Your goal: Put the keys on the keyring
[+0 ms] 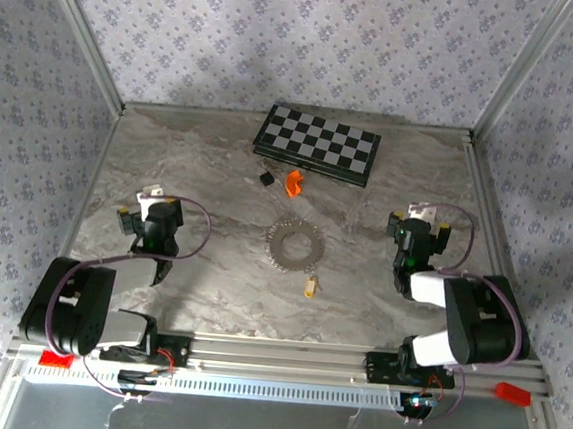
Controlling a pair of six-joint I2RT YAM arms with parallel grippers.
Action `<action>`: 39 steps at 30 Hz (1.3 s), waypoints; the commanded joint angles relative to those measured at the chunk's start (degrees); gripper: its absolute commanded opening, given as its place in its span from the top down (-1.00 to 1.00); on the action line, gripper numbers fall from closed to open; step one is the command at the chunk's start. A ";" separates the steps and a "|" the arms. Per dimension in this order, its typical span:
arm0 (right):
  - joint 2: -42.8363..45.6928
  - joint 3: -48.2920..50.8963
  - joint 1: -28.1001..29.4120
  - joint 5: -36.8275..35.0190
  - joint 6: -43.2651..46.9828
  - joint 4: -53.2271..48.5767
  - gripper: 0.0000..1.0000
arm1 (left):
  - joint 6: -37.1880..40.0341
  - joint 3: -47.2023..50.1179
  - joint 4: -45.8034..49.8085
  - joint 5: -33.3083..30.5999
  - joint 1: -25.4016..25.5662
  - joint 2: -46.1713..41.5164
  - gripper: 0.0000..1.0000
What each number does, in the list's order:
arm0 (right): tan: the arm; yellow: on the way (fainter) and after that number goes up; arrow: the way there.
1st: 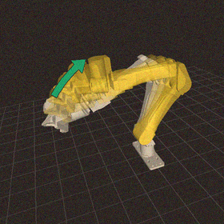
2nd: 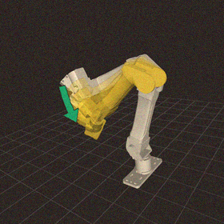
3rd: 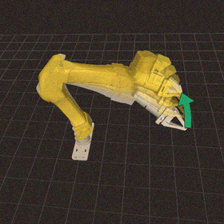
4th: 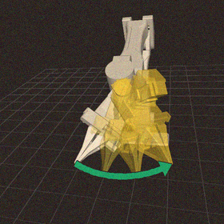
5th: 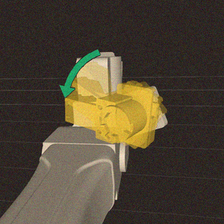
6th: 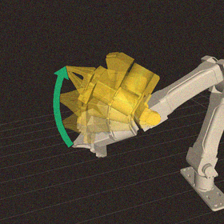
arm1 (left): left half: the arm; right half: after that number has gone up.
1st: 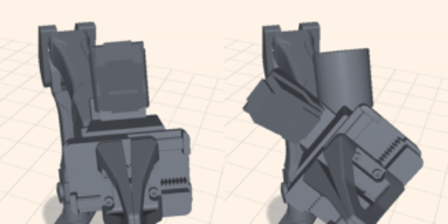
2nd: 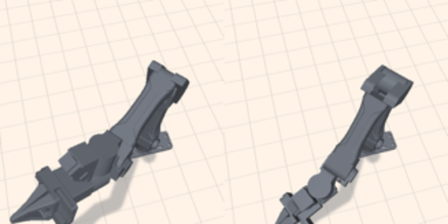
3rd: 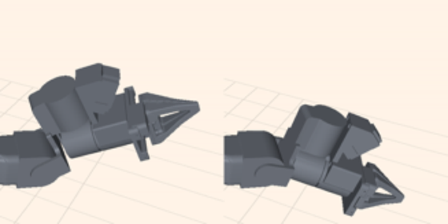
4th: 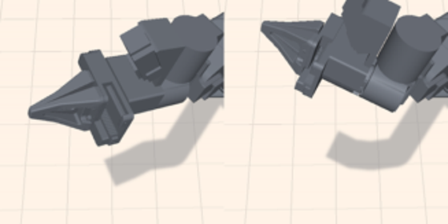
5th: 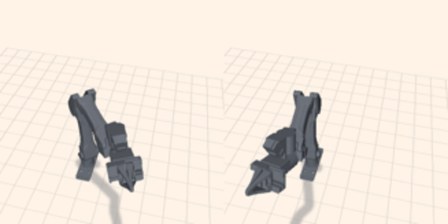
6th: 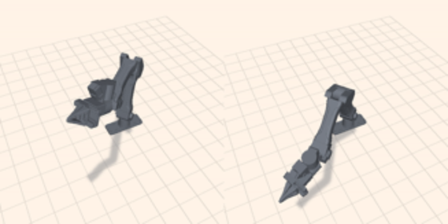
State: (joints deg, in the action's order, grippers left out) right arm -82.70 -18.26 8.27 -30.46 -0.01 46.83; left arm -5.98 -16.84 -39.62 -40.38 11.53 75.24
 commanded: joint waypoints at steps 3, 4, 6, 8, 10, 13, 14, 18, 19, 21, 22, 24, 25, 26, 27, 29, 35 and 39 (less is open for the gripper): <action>-2.12 -3.52 -0.85 1.76 0.23 -0.10 -0.99 | 2.05 -2.84 -4.60 -0.24 -0.46 1.75 -0.99; -2.21 -3.87 -1.25 2.51 0.01 -0.77 -0.99 | 2.39 -2.76 -5.56 -0.79 -0.46 2.12 -0.99; -2.16 -3.99 -2.23 3.96 0.01 -0.70 -0.99 | 3.81 -2.29 -9.10 -1.21 -0.54 3.49 -0.99; -2.16 -3.89 -2.64 4.59 -0.16 -0.66 -0.99 | 4.80 -1.74 -14.16 -0.14 -0.97 6.77 -0.99; -2.12 -4.14 -3.18 5.78 -0.39 -1.24 -0.99 | 6.68 -1.90 -18.70 0.27 -0.72 10.30 -0.99; -2.42 -5.44 -4.94 9.12 -1.34 -3.86 -0.99 | 6.88 -3.06 -15.11 2.84 -0.72 9.81 -0.99; -2.54 -5.95 -5.29 9.80 -1.48 -4.77 -0.99 | 7.26 -2.85 -15.89 3.09 -0.72 10.06 -0.99; -3.00 -6.96 -5.78 10.33 -1.40 -5.94 -0.99 | 7.26 -3.97 -12.93 7.30 -1.77 10.01 -1.00; -2.94 -6.92 -5.76 10.33 -1.40 -5.92 -0.99 | 6.76 -4.44 -11.38 9.05 -2.42 9.85 -1.00; -3.01 -7.14 -5.89 10.53 -1.40 -6.20 -0.99 | 5.42 -5.24 -9.13 13.07 -4.44 9.65 -1.00; -3.14 -7.22 -5.91 10.68 -1.40 -6.37 -0.99 | 4.71 -5.15 -8.82 15.10 -5.54 9.56 -1.00; -3.09 -7.23 -5.98 11.07 -1.40 -6.38 -0.99 | 3.77 -4.62 -9.14 19.87 -7.30 9.56 -1.00; -3.01 -7.02 -6.07 11.81 -1.48 -6.36 -0.99 | 4.03 -4.54 -9.72 20.87 -7.46 10.29 -1.00; -3.03 -6.97 -6.28 12.36 -1.49 -6.25 -0.99 | 3.54 -4.09 -12.12 20.74 -7.73 12.07 -1.00; -2.91 -6.83 -6.38 12.88 -1.48 -5.97 -0.99 | 4.33 -3.74 -16.89 21.11 -8.11 14.56 -1.00; -2.91 -6.31 -6.64 14.12 -1.40 -5.32 -0.99 | 3.83 -4.90 -9.85 22.48 -8.01 12.11 -0.99; -4.54 -2.64 -8.07 14.91 -1.25 3.31 -0.99 | 4.80 -4.15 -13.03 21.57 -7.31 13.18 -0.99; -5.11 -2.05 -7.04 11.42 -1.23 4.98 -0.99 | 4.67 -4.17 -12.59 21.82 -7.39 12.90 -0.99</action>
State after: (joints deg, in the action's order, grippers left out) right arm -87.24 -20.84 0.89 -16.67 -0.62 47.66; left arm -1.06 -20.53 -51.20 -19.70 4.23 88.53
